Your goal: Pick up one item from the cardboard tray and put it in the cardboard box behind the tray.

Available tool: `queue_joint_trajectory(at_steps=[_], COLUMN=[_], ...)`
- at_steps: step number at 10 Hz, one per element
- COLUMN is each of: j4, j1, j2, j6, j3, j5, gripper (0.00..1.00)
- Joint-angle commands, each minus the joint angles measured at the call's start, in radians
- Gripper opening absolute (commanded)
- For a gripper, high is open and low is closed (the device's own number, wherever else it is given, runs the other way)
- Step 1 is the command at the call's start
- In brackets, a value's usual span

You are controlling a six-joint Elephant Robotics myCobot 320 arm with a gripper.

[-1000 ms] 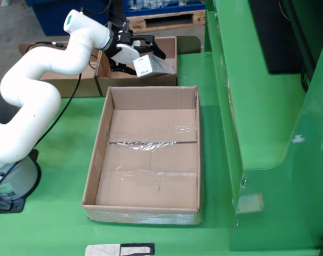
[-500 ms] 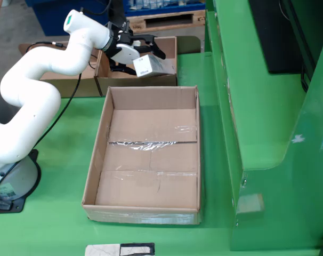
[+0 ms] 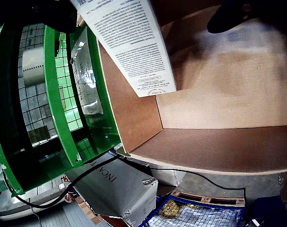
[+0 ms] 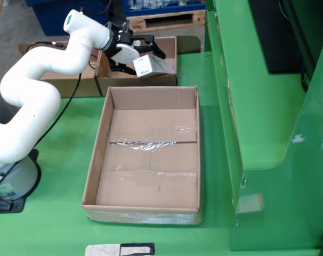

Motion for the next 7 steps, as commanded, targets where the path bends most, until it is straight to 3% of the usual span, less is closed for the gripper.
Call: queue_joint_trajectory(at_steps=[1, 7], j4=[0.010, 0.010], j1=[0.001, -0.041], j2=[0.026, 0.061], j6=[0.001, -0.045], j3=[0.021, 0.021], j5=[-0.010, -0.010], gripper=[1.00, 1.00])
